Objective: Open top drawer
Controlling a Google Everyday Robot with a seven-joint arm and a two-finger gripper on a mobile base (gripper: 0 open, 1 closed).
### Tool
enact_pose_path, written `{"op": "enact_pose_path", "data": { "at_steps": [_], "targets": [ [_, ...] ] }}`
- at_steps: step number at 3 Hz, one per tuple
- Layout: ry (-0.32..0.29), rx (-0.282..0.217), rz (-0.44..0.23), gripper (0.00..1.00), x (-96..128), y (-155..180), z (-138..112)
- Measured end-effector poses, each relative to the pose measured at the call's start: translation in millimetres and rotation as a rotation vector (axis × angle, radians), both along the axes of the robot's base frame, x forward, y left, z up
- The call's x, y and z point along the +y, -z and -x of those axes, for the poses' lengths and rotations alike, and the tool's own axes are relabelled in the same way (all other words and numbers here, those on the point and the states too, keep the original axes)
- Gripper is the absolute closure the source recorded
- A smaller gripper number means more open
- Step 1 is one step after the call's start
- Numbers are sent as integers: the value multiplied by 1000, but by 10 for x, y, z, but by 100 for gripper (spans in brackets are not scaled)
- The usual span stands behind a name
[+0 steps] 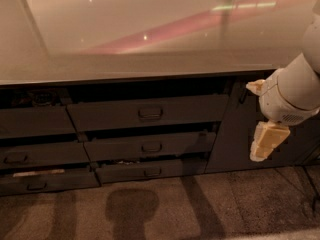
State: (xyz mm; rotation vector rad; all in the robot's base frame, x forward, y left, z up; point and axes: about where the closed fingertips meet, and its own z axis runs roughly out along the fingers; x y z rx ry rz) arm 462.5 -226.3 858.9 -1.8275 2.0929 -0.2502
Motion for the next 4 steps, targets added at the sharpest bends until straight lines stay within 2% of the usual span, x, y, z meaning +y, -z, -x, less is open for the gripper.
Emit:
{"op": "enact_pose_path", "data": {
  "at_steps": [1,2,3,4],
  "targets": [
    [0,0,0,0,2,0,-1],
    [-31,13,19,0,175,23,-65],
    [-84,12,53,0,460,17,-109],
    [-195,4,101,0,953,29,-16]
  ]
}}
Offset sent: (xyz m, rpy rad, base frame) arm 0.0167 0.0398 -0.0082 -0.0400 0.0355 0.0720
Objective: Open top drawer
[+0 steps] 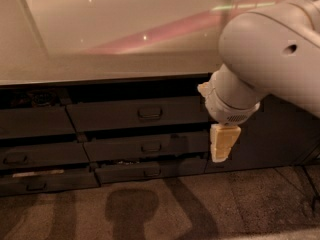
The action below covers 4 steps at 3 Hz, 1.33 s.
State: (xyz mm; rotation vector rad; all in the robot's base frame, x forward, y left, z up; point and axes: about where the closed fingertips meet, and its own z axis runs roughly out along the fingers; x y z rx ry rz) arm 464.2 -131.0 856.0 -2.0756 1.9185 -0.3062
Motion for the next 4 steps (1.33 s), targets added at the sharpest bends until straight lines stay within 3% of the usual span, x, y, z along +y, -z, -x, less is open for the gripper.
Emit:
{"op": "enact_pose_path", "data": {
  "at_steps": [1,2,3,4],
  "targets": [
    [-70,0,27,0,310,24,76],
    [-70,0,27,0,310,24,76],
    [-24,16,78,0,214,197,-155],
    [36,62,170,0,88,510,-569]
  ]
}}
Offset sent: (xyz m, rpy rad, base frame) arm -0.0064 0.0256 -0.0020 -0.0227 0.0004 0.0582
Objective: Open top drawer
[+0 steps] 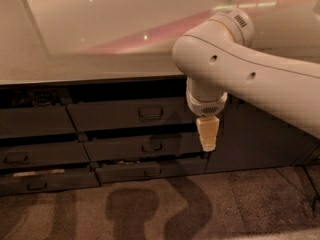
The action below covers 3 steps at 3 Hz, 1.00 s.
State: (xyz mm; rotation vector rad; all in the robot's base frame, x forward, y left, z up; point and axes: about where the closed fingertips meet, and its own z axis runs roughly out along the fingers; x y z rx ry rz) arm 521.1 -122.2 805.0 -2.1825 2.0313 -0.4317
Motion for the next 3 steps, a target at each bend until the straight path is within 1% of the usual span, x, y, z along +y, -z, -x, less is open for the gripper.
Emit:
{"op": "enact_pose_path", "data": {
  "at_steps": [1,2,3],
  "targets": [
    [62,54,65,0,-142,300,-403],
    [63,54,65,0,-143,304,-405],
    [18,20,64,0,-129,308,-342]
  ]
}}
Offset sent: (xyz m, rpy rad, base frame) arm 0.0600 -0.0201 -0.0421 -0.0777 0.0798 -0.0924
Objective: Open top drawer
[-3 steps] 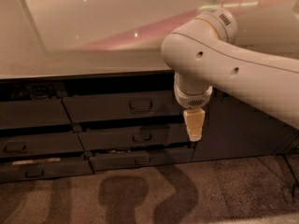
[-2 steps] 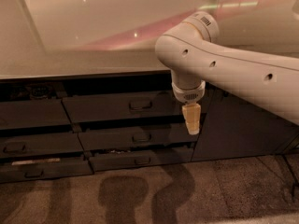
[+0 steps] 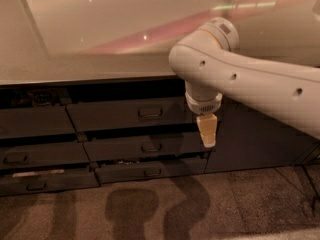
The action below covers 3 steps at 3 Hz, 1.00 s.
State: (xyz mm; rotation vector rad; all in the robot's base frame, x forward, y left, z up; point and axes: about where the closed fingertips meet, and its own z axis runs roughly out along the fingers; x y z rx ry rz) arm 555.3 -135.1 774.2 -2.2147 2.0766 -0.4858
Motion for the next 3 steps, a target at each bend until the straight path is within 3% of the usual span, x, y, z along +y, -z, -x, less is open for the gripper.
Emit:
{"op": "enact_pose_path", "data": {
  "at_steps": [1,2,3],
  "targets": [
    [-71,-84,-3,0,-52,12,226],
    [-146,-192,-53,0,10,77,312],
    [-146,-192,-53,0,10,77,312]
  ]
}}
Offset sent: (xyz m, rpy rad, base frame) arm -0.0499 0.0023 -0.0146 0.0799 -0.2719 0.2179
